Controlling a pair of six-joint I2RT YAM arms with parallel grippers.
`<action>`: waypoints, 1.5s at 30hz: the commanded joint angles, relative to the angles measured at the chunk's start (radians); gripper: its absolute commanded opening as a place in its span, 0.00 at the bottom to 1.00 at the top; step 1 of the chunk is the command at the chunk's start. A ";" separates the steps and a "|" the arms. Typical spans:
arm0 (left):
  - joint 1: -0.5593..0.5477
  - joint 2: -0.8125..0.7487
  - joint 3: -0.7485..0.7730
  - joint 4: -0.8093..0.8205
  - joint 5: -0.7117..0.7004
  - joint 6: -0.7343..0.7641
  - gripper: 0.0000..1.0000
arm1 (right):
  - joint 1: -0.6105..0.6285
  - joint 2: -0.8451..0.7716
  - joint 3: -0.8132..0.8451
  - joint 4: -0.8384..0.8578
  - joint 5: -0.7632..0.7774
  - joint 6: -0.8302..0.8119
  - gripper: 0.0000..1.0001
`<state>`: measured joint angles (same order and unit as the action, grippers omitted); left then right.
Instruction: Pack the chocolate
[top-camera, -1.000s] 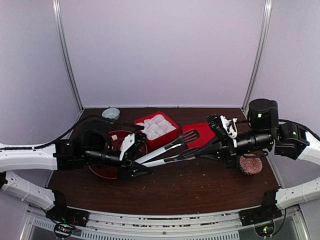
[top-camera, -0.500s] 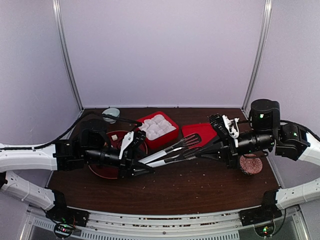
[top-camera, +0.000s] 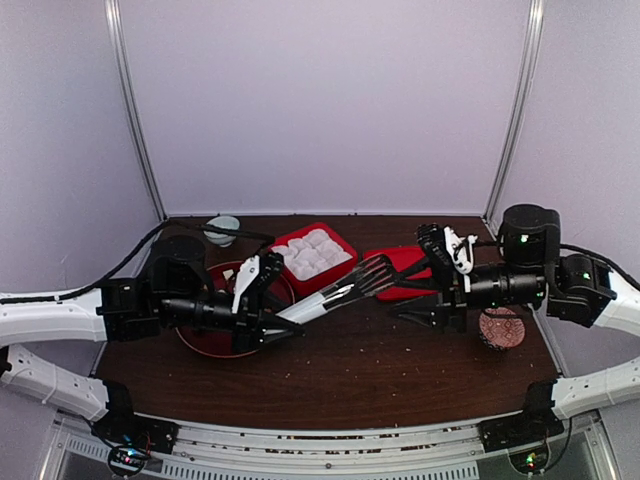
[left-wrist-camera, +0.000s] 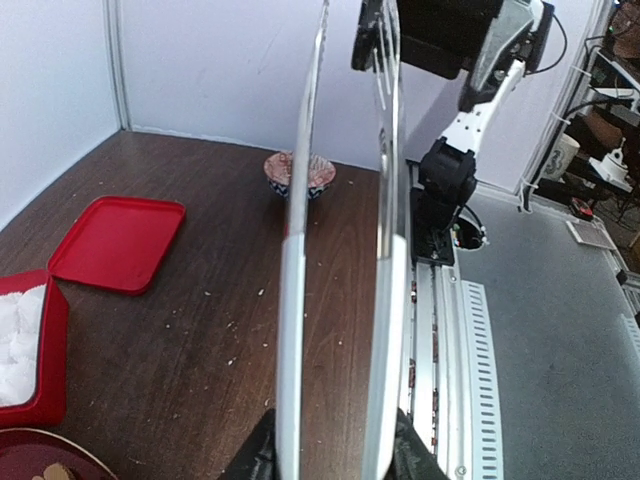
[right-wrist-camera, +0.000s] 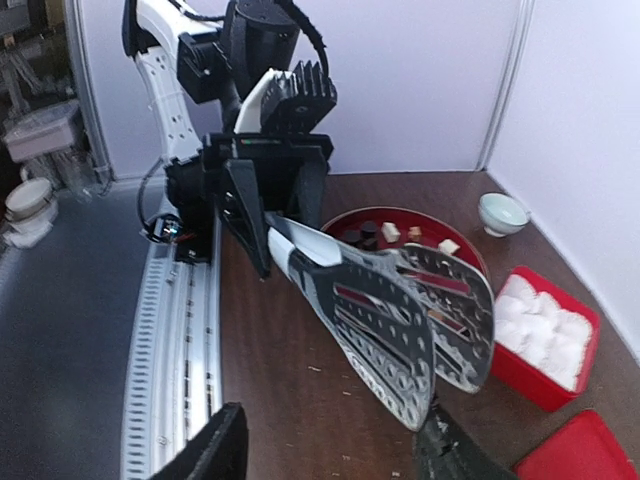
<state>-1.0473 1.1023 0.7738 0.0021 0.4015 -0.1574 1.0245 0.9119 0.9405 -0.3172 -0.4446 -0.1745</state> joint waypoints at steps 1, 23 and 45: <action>0.039 -0.036 -0.002 -0.003 -0.066 -0.076 0.23 | -0.026 -0.063 -0.029 0.071 0.135 0.040 0.62; 0.364 -0.203 0.021 -0.837 -0.445 -0.411 0.25 | -0.308 0.159 -0.167 0.358 0.006 0.350 0.77; 0.541 -0.101 0.060 -1.017 -0.376 -0.473 0.30 | -0.326 0.146 -0.212 0.363 -0.018 0.331 0.76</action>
<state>-0.5179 0.9894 0.8219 -1.0222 0.0223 -0.6102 0.7063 1.0763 0.7444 0.0212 -0.4492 0.1612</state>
